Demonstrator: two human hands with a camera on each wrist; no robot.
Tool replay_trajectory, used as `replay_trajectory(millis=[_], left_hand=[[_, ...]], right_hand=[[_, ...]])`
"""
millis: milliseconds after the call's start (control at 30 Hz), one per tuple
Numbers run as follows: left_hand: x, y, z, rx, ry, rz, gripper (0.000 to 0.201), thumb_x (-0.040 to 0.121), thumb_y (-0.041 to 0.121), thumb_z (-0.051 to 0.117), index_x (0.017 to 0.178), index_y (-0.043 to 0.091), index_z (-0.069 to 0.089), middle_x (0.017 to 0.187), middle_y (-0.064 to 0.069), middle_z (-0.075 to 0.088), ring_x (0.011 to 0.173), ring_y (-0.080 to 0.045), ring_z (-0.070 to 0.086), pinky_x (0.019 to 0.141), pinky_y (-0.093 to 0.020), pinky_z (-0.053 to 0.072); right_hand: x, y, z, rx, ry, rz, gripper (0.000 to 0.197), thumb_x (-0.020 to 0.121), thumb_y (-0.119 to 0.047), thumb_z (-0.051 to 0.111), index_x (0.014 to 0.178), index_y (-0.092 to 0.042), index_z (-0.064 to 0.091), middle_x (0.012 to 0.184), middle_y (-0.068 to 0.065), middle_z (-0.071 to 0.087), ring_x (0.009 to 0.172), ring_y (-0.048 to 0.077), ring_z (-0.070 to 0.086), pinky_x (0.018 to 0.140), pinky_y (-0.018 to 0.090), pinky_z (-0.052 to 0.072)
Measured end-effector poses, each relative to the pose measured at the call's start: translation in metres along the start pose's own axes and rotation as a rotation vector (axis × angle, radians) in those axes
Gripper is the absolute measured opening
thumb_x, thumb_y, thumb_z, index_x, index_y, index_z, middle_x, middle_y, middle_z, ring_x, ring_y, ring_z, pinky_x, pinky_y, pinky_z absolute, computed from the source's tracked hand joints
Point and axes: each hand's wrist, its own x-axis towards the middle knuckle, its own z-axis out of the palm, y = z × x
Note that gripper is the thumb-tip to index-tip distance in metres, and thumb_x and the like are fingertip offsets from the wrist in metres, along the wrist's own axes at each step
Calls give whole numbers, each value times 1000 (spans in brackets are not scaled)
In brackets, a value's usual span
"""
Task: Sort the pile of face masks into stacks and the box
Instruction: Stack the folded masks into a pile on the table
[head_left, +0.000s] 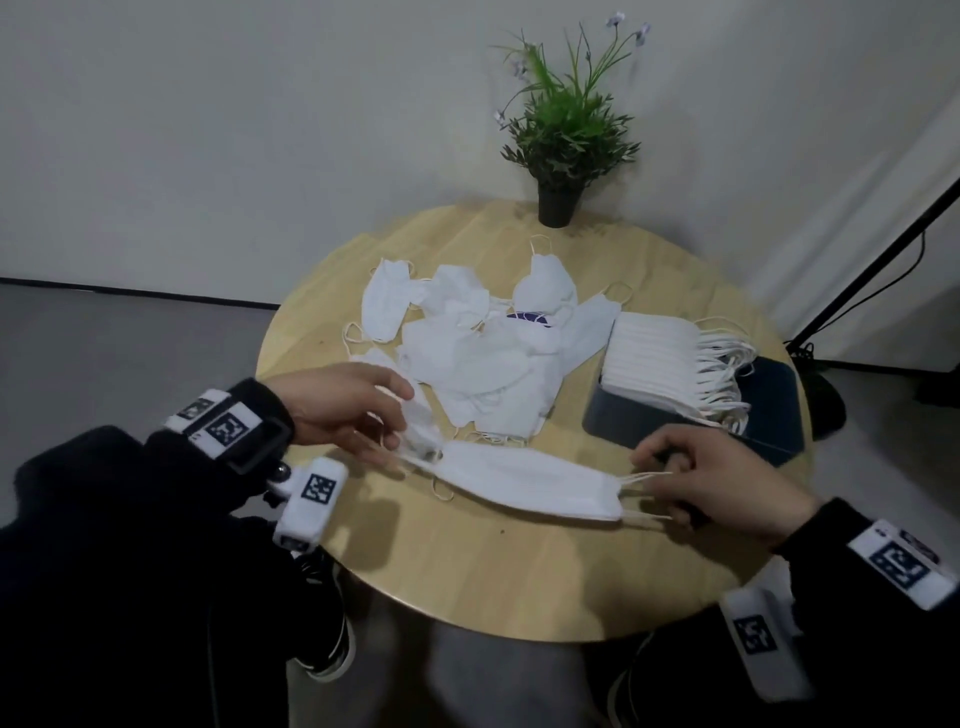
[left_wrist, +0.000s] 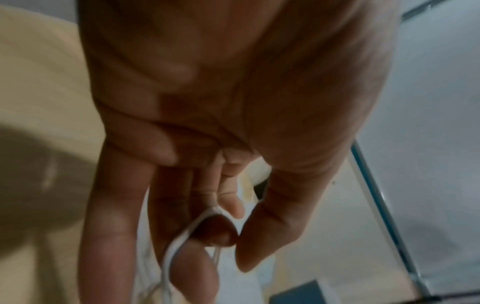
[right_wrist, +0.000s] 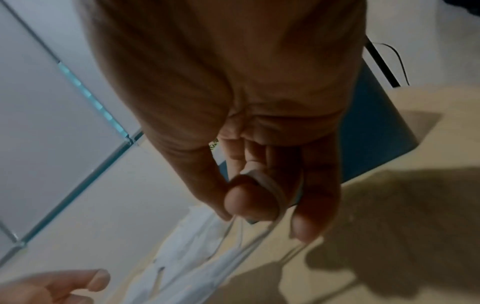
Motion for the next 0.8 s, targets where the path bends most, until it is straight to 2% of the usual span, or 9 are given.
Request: replay_trajectory(millis=[67, 200, 300, 400, 500, 567, 633, 700, 800], left_hand=[[2, -7, 13, 69, -58, -64, 31, 92, -11, 59, 116, 7, 51, 80, -24, 63, 67, -28, 70, 63, -41, 65], [7, -9, 18, 365, -102, -75, 32, 88, 7, 73, 114, 10, 56, 93, -26, 74, 82, -29, 68, 70, -37, 58], [15, -3, -1, 656, 172, 82, 16, 90, 18, 74, 106, 18, 69, 89, -9, 78, 71, -19, 72, 63, -31, 55], [25, 2, -17, 971, 369, 288, 18, 93, 14, 64, 100, 30, 69, 102, 3, 74, 87, -13, 66, 73, -24, 47], [41, -3, -23, 1080, 351, 299, 32, 91, 9, 67, 109, 36, 67, 121, 8, 67, 103, -12, 61, 85, -26, 45], [48, -5, -22, 1151, 345, 287, 42, 86, 11, 71, 121, 34, 66, 127, 7, 65, 108, -14, 61, 88, -28, 48], [52, -7, -22, 1196, 371, 277, 54, 82, 16, 78, 131, 33, 61, 121, 7, 64, 101, -16, 60, 81, -29, 47], [54, -7, -23, 1197, 356, 253, 66, 79, 21, 83, 136, 34, 53, 102, 12, 57, 88, -16, 57, 70, -30, 44], [54, -7, -24, 1271, 317, 173, 67, 72, 36, 88, 129, 37, 54, 89, 17, 45, 90, -17, 58, 67, -32, 46]], right_hand=[[2, 2, 2, -150, -9, 46, 15, 88, -1, 74, 100, -9, 67, 53, 14, 63, 45, 26, 56, 44, 28, 46], [9, 0, 9, -434, -32, 97, 16, 76, -23, 83, 87, -14, 76, 69, 1, 74, 61, 17, 67, 54, 28, 52], [16, -7, 23, -576, 32, -71, 29, 69, -36, 84, 91, -21, 73, 86, -11, 64, 74, 3, 59, 63, 15, 44], [23, -15, 47, -606, -4, -281, 45, 74, -38, 82, 116, -28, 69, 105, -15, 58, 89, -2, 55, 72, 5, 38], [30, -13, 71, -664, -103, -344, 56, 75, -43, 80, 128, -34, 62, 118, -14, 54, 110, 8, 53, 92, 20, 44], [32, -13, 78, -701, -130, -307, 58, 75, -43, 79, 129, -37, 58, 121, -14, 50, 113, 10, 50, 97, 30, 47], [35, -15, 78, -714, -127, -287, 58, 75, -39, 80, 128, -37, 58, 119, -13, 50, 112, 11, 51, 97, 32, 49], [38, -18, 78, -713, -130, -275, 58, 73, -36, 81, 126, -38, 58, 116, -15, 51, 108, 10, 53, 95, 30, 50], [41, -18, 76, -642, -127, -246, 58, 67, -34, 85, 119, -39, 60, 109, -19, 54, 98, 3, 55, 85, 20, 49]])
